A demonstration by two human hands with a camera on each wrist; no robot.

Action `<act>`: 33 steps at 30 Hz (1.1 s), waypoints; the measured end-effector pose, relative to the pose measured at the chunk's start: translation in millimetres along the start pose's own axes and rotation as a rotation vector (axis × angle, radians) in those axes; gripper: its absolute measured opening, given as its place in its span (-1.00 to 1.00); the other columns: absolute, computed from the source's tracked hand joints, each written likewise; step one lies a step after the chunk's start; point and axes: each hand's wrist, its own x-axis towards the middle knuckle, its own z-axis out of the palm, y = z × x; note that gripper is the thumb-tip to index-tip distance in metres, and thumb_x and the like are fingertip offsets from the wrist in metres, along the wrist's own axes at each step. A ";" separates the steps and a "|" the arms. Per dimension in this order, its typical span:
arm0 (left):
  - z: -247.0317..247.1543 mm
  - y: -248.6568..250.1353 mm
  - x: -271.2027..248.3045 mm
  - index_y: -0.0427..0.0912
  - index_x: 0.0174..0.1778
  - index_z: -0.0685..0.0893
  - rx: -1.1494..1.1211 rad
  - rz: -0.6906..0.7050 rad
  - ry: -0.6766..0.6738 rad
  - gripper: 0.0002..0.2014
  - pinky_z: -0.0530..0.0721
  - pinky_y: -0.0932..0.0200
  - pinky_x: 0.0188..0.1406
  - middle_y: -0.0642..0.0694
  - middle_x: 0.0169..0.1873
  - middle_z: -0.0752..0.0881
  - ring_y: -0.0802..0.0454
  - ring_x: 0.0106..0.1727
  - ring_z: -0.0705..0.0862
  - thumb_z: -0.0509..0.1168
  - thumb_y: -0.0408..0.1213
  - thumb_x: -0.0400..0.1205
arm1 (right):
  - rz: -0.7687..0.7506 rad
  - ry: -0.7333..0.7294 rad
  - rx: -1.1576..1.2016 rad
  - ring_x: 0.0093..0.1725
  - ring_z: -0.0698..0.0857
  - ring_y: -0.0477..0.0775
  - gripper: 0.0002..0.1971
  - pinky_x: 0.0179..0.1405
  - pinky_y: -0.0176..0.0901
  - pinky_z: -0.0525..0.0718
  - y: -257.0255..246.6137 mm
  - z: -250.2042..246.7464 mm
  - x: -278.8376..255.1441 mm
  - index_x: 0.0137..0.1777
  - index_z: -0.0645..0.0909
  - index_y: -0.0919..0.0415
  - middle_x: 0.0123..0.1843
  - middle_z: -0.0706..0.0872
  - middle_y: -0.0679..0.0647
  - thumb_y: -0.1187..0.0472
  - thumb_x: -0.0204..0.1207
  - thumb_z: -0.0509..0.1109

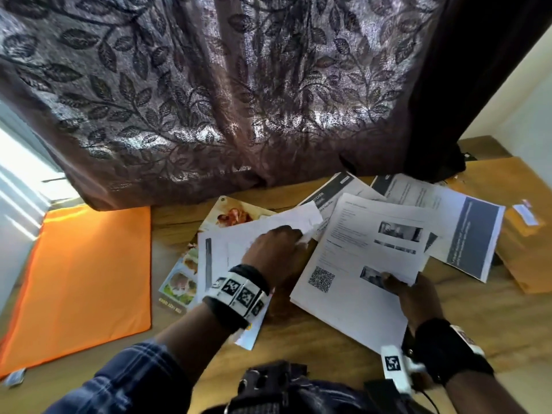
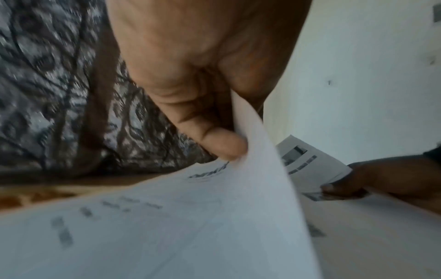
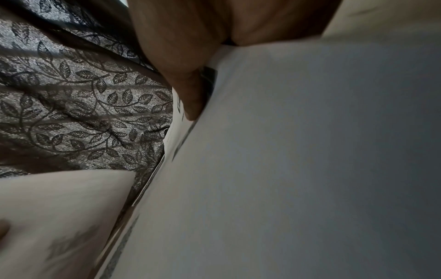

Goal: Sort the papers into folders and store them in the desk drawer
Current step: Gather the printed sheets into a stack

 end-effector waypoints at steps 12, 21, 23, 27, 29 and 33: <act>27.7 -23.3 29.1 0.08 0.50 0.50 0.198 0.092 -0.068 -0.42 0.43 -0.06 0.51 0.01 0.58 0.44 -0.02 0.59 0.39 0.24 0.27 0.62 | 0.012 0.004 0.006 0.01 0.78 0.19 -0.81 0.09 0.24 0.75 -0.8 0.7 -1.8 0.05 0.74 0.15 -0.01 0.84 0.12 0.23 0.46 0.59; 27.7 -64.1 59.4 0.01 0.64 0.21 0.282 -0.269 -0.123 0.13 0.53 -0.28 0.33 -0.23 0.36 0.46 -0.34 0.42 0.46 0.47 0.45 0.23 | -0.027 -0.039 0.037 -0.04 0.79 -0.15 -0.81 0.00 -0.09 0.71 -7.9 -0.7 -8.9 -0.06 0.76 -0.04 -0.03 0.84 -0.10 0.30 0.49 0.55; 24.4 -62.5 60.4 0.04 0.63 0.24 0.278 -0.275 -0.103 0.08 0.46 -0.30 0.37 -0.22 0.39 0.48 -0.34 0.43 0.47 0.49 0.42 0.26 | -0.030 -0.046 0.032 -0.05 0.78 -0.19 -0.81 -0.04 -0.15 0.69 -10.5 -0.7 -10.0 -0.06 0.75 -0.05 -0.03 0.84 -0.12 0.31 0.50 0.55; 18.5 -66.0 56.1 0.00 0.44 0.49 0.301 -0.250 -0.055 -0.32 0.38 -0.22 0.39 -0.12 0.32 0.61 -0.21 0.38 0.55 0.40 0.29 0.48 | -0.022 -0.049 0.025 -0.15 0.78 -0.30 -0.82 -0.14 -0.25 0.64 -14.6 -0.2 -11.6 -0.05 0.75 -0.02 -0.08 0.83 -0.17 0.32 0.51 0.53; 14.9 -67.5 52.1 -0.01 0.39 0.57 0.330 -0.213 -0.014 -0.50 0.38 -0.18 0.38 -0.12 0.30 0.65 -0.19 0.37 0.56 0.29 0.18 0.62 | -0.030 -0.046 0.022 -0.22 0.77 -0.36 -0.82 -0.21 -0.30 0.61 -17.7 0.5 -13.8 -0.04 0.74 0.00 -0.11 0.81 -0.20 0.33 0.51 0.52; 3.2 -69.5 46.2 -0.13 0.31 0.62 0.035 -0.189 0.038 -0.65 0.50 0.01 0.08 -0.19 0.20 0.74 -0.22 0.22 0.66 0.22 0.01 0.73 | -0.046 -0.044 0.013 -0.10 0.77 -0.21 -0.80 -0.19 -0.26 0.63 -18.9 0.5 -15.0 -0.06 0.73 -0.04 -0.09 0.81 -0.18 0.33 0.53 0.51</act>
